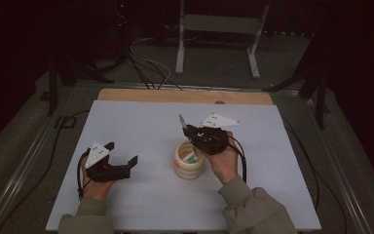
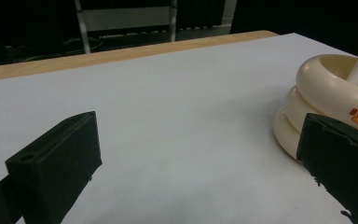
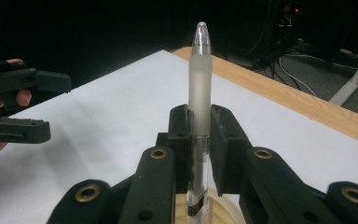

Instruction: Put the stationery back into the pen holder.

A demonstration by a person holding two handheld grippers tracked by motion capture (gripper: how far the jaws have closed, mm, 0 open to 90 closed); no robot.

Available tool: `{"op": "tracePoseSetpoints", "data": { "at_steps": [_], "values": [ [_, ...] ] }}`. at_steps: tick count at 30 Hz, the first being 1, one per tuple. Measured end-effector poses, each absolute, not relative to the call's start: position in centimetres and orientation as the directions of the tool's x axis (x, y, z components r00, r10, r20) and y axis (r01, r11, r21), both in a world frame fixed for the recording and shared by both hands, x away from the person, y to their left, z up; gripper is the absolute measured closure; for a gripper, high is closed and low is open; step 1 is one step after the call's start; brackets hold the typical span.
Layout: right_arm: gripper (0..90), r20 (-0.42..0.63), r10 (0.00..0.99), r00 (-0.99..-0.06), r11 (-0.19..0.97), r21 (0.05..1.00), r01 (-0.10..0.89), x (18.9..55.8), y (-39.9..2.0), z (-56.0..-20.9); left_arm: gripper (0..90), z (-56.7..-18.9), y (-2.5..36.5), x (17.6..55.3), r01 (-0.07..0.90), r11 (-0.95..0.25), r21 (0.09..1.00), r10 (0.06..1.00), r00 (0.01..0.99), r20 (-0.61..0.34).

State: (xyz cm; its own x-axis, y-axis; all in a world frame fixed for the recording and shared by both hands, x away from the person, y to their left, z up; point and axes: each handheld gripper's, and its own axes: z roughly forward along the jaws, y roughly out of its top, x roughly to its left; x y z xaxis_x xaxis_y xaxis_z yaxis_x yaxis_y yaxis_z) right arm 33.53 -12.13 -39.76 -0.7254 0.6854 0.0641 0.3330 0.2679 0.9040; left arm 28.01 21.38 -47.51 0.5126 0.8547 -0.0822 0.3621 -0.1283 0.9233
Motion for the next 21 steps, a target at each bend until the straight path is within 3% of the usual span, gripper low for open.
{"op": "tracePoseSetpoints", "data": {
  "at_steps": [21],
  "values": [
    [79.9,0.068,0.670,-0.739,0.284,0.897,0.340,33.3,-11.3,-40.9,0.3,-47.5,21.5,28.0,0.363,-0.134,0.922,0.856,0.512,-0.077]
  ]
}}
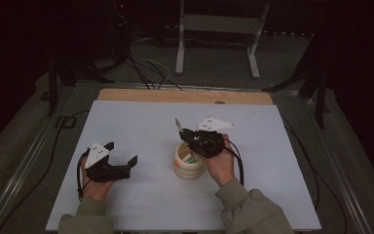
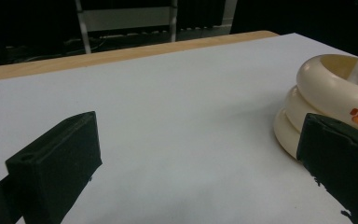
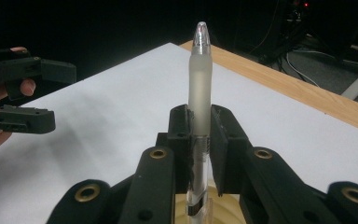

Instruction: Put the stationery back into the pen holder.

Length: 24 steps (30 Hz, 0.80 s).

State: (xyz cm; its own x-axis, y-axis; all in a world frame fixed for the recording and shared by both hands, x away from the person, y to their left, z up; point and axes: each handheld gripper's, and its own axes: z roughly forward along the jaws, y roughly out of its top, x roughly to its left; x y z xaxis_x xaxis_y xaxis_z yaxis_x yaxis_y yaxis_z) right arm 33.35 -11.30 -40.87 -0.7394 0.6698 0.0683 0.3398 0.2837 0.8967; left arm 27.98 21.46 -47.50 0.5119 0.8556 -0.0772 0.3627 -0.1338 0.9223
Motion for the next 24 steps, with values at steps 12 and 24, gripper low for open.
{"op": "tracePoseSetpoints", "data": {
  "at_steps": [12,24],
  "values": [
    [79.7,0.071,0.664,-0.744,0.289,0.894,0.343,33.3,-11.0,-41.4,0.3,-47.5,21.4,28.0,0.362,-0.131,0.923,0.856,0.510,-0.078],
    [79.4,0.073,0.653,-0.754,0.300,0.889,0.346,33.2,-10.8,-41.9,0.3,-47.5,21.5,28.0,0.363,-0.127,0.923,0.856,0.510,-0.082]
  ]
}}
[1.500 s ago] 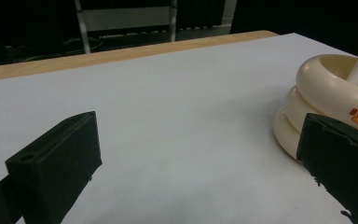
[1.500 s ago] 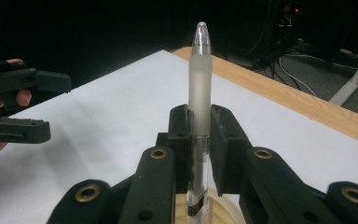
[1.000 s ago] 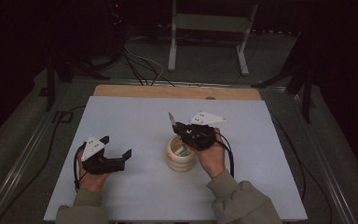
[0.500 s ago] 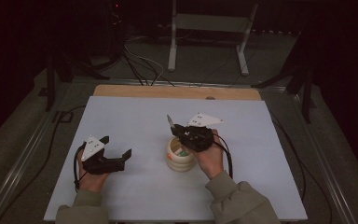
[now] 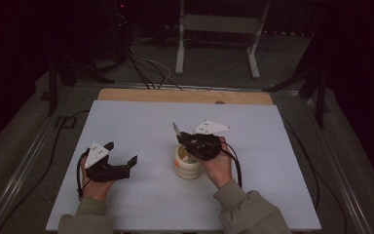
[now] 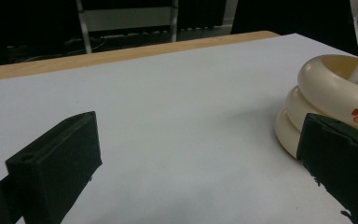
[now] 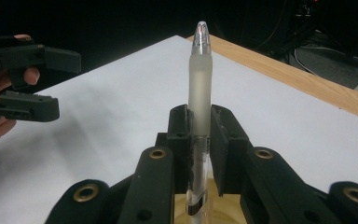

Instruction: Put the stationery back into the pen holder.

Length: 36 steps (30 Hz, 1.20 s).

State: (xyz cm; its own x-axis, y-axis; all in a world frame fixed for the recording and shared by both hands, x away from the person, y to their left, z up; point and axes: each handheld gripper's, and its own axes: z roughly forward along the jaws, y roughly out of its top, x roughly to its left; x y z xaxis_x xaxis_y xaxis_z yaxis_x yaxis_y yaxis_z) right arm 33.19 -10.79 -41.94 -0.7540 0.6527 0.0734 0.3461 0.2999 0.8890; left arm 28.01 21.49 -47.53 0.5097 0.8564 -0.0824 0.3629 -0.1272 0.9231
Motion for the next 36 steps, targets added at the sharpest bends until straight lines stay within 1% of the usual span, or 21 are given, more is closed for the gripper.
{"op": "tracePoseSetpoints", "data": {
  "at_steps": [36],
  "values": [
    [79.4,0.071,0.639,-0.766,0.322,0.880,0.350,32.54,-11.05,-42.87,0.3,-47.54,21.47,28.01,0.365,-0.132,0.922,0.857,0.510,-0.080]
  ]
}}
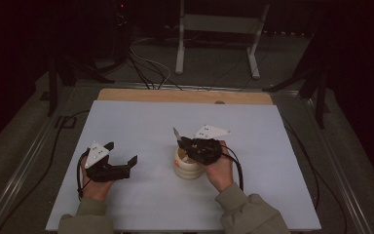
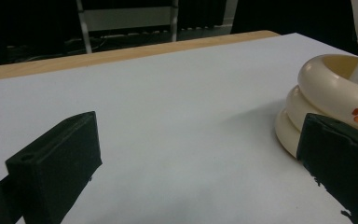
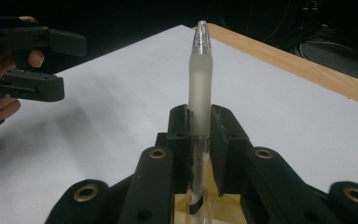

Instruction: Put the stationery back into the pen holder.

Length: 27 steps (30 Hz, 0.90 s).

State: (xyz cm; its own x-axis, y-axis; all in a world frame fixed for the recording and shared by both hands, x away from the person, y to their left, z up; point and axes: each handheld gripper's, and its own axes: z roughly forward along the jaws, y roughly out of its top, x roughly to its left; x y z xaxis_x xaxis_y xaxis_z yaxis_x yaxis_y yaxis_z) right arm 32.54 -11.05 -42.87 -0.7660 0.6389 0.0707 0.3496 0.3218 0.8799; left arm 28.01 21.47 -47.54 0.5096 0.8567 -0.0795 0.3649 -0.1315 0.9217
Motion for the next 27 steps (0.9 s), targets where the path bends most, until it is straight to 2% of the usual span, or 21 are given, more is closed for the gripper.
{"op": "tracePoseSetpoints", "data": {
  "at_steps": [23,24,27],
  "values": [
    [79.0,0.062,0.636,-0.769,0.342,0.871,0.353,32.16,-11.40,-43.49,0.3,-47.49,21.51,27.96,0.363,-0.133,0.922,0.857,0.510,-0.077],
    [74.1,0.064,0.636,-0.769,0.339,0.872,0.353,32.18,-11.43,-43.51,0.3,-47.49,21.50,27.96,0.363,-0.133,0.922,0.857,0.510,-0.077],
    [42.4,0.101,0.635,-0.766,0.294,0.885,0.360,32.37,-11.65,-43.33,0.3,-47.50,21.50,27.96,0.363,-0.133,0.922,0.857,0.510,-0.078]
  ]
}}
